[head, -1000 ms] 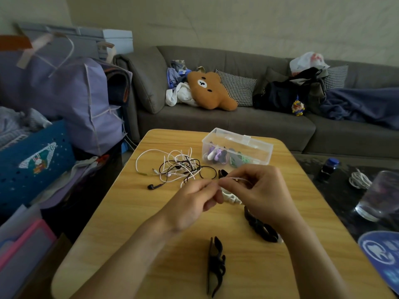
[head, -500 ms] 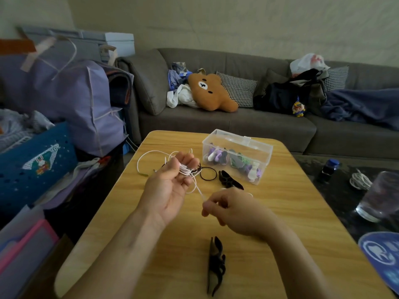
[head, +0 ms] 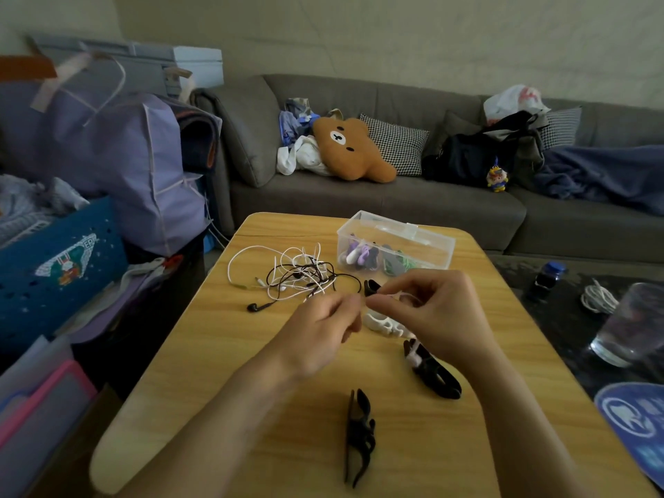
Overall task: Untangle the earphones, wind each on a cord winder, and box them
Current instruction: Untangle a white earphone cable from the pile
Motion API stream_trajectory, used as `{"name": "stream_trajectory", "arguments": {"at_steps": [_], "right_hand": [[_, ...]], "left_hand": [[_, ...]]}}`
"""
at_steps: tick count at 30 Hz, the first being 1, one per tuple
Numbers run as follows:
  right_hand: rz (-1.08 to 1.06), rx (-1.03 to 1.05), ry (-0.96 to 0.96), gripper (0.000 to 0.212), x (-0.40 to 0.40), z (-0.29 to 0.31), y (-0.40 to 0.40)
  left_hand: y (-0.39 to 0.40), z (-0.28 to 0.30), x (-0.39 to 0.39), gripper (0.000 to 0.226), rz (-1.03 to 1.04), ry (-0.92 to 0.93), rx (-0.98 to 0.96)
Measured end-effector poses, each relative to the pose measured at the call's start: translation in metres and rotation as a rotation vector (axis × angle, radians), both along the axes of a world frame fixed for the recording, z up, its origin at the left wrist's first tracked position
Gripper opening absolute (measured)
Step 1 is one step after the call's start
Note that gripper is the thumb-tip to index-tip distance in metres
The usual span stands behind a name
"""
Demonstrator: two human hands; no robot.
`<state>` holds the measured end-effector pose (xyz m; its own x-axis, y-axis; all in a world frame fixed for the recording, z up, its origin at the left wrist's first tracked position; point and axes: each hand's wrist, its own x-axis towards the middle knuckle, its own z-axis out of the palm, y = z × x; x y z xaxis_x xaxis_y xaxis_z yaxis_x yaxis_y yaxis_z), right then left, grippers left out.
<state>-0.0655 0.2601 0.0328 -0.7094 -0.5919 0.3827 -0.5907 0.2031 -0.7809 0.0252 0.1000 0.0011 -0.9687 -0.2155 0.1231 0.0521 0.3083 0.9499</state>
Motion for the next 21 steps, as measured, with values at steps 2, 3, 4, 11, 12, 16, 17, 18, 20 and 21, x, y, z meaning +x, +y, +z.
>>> {"name": "stream_trajectory", "arguments": {"at_steps": [2,3,4,11,12,16,17,18,20,21], "right_hand": [[-0.015,-0.014,-0.007,0.017,-0.003,0.001,0.004],[-0.024,-0.025,-0.020,0.020,-0.004,0.002,0.005],[-0.035,-0.033,-0.030,0.022,-0.005,0.002,0.006],[-0.033,0.084,-0.124,0.006,-0.008,-0.005,-0.001],[-0.020,0.131,-0.116,0.006,-0.008,-0.008,-0.004],[0.040,0.261,-0.133,0.011,-0.001,-0.016,-0.014],[0.035,0.297,-0.121,0.012,0.001,-0.017,-0.016],[0.027,0.334,-0.095,0.013,0.003,-0.018,-0.017],[0.038,0.394,-0.042,0.016,0.005,-0.019,-0.020],[0.049,0.411,-0.026,0.021,0.008,-0.019,-0.021]], "left_hand": [[0.003,0.005,0.000,0.049,-0.086,-0.012,0.039],[0.004,0.006,-0.001,0.051,-0.098,-0.015,0.083],[0.004,0.008,-0.001,0.050,-0.081,-0.017,0.171],[-0.002,0.022,-0.004,0.034,0.044,0.098,1.143],[-0.003,0.022,-0.005,0.034,0.053,0.111,1.179],[-0.008,0.017,-0.006,0.027,0.178,0.120,1.039],[-0.010,0.015,-0.007,0.029,0.216,0.118,0.997],[-0.012,0.015,-0.008,0.030,0.269,0.112,0.932],[-0.013,0.013,-0.008,0.030,0.394,0.098,0.683],[-0.013,0.012,-0.007,0.028,0.437,0.103,0.524]]}}
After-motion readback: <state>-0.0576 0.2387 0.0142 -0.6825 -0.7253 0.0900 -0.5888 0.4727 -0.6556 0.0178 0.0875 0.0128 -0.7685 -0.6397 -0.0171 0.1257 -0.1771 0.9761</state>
